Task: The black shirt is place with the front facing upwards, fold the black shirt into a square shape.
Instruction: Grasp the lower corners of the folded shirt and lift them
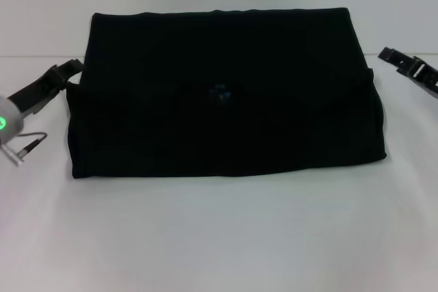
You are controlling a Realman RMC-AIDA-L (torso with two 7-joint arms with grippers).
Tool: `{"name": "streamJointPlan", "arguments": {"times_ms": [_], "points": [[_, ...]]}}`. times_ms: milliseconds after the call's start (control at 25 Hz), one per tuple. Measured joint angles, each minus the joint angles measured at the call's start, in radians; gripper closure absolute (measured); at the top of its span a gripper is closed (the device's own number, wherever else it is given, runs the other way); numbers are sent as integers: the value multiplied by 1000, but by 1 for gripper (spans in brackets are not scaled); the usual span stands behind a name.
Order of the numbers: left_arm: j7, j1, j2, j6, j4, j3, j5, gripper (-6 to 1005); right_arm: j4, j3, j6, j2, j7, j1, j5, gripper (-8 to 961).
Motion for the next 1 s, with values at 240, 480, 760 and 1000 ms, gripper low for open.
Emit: {"name": "streamJointPlan", "arguments": {"times_ms": [240,480,760,1000], "points": [[-164,93,90,226,-33,114,17,360,1,-35,-273,-30,-47,-79,3,319],[-272,140,137,261,-54,338,31,95,1,-81,-373,-43,-64,-95,-140,144],[-270,146,134,262,-50,350,73,34,1,-81,-387,-35,-81,-98,-178,144],[-277,148,139,325,-47,381,80,36,2,-77,-388,-38,-82,-107,-179,144]]}}
